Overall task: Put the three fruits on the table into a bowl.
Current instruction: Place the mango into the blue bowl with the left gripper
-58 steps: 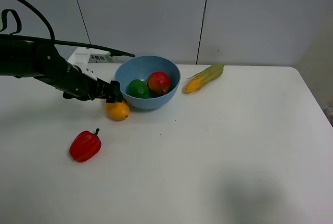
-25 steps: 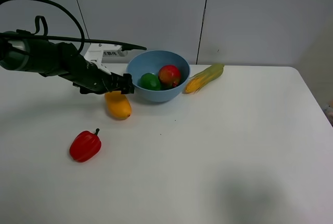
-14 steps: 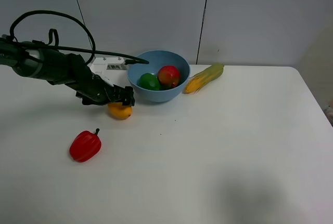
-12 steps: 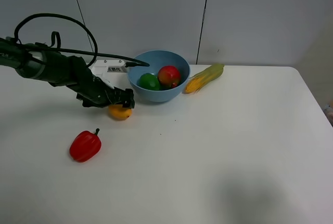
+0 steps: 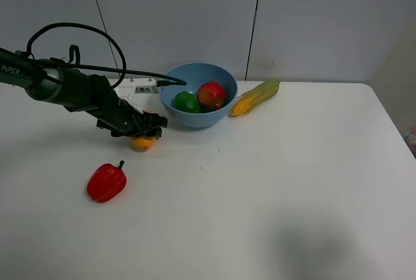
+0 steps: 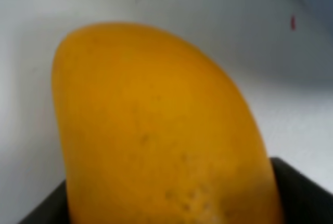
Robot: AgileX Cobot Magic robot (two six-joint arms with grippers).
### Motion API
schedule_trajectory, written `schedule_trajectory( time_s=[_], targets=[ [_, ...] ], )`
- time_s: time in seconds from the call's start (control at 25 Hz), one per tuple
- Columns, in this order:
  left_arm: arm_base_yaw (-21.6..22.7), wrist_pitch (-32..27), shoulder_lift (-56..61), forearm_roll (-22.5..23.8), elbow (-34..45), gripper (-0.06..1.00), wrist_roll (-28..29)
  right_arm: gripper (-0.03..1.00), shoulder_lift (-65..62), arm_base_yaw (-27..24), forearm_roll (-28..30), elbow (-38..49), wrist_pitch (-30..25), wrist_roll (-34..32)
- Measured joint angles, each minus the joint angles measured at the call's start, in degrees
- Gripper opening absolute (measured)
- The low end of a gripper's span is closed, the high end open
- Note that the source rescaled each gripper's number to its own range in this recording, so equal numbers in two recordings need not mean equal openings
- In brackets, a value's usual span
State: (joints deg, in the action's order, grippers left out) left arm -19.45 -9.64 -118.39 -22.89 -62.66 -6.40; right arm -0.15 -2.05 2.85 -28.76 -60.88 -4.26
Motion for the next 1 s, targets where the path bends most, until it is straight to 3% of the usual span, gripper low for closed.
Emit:
schedule_trajectory(
  time_s=[0.24, 0.48, 0.76, 1.0],
  targets=[
    [1.7, -1.93, 6.6, 0.18, 0.05, 0.03, -0.11, 0.26, 0.0, 0.07, 0.0, 0.0, 0.0, 0.0],
    [3.92, 3.78, 17.42, 0.62, -1.72, 0.03, -0.99, 0.26, 0.0, 0.07, 0.0, 0.0, 0.0, 0.0],
    [-1.9, -3.17, 12.14, 1.31, -17.14, 0.03, -5.06, 0.26, 0.0, 0.07, 0.0, 0.0, 0.0, 0.0],
    [-5.6, -6.83, 3.19, 1.31, -21.62, 0.03, -5.28, 0.26, 0.0, 0.07, 0.0, 0.0, 0.0, 0.0]
  ],
)
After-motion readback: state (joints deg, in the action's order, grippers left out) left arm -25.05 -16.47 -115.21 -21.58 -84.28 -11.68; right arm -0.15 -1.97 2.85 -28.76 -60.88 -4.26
